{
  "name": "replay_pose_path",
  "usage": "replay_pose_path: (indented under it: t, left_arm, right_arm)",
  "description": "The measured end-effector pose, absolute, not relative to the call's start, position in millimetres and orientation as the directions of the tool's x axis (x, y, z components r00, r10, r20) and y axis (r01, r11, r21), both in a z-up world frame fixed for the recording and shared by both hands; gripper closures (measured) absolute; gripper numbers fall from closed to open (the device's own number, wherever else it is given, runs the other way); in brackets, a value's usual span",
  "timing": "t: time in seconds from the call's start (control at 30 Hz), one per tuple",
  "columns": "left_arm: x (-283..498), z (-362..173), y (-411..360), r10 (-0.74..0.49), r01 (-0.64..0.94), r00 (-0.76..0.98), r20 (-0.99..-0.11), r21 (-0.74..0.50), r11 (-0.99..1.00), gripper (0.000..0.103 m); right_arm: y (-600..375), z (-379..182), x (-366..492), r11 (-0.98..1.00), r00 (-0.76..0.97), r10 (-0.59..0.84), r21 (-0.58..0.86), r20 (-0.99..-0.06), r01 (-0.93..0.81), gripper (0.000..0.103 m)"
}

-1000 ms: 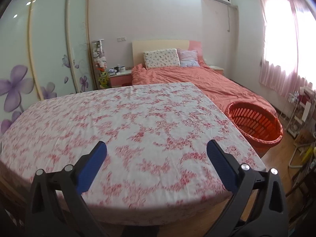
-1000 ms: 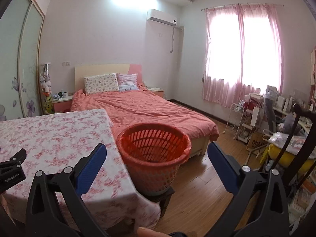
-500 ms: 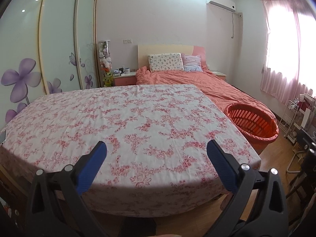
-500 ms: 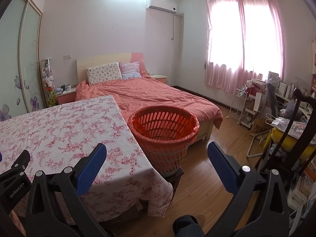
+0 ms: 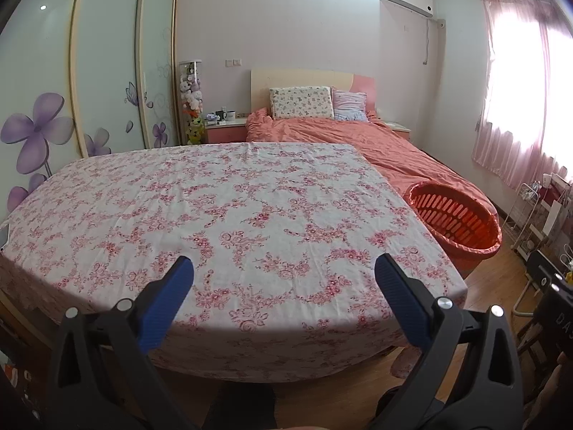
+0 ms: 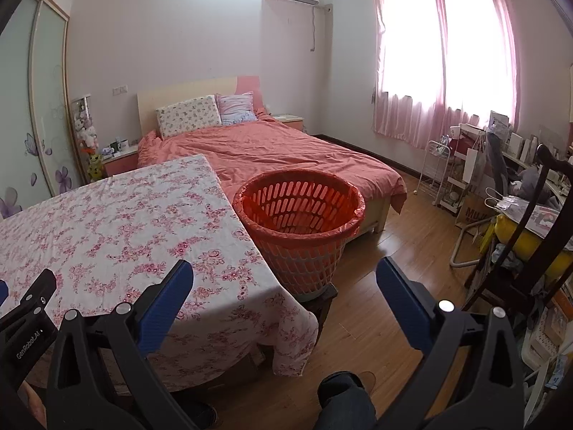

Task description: Collect trash

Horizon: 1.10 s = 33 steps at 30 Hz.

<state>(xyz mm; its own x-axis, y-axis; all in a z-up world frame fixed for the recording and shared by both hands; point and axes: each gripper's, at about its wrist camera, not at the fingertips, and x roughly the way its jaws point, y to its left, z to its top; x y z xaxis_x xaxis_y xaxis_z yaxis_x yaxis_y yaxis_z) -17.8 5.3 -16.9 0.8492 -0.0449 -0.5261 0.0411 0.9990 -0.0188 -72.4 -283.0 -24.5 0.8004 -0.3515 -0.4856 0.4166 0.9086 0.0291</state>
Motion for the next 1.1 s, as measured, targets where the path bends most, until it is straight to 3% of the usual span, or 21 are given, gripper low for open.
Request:
replay_pose_path:
  t: [1.1]
  left_arm:
    - [-15, 4, -16, -0.053, 0.064, 0.874, -0.484, 0.007, 0.998, 0.004]
  right_arm:
    - [-290, -11, -77, 0.898, 0.809, -0.37, 0.048, -0.458, 0.438, 0.002]
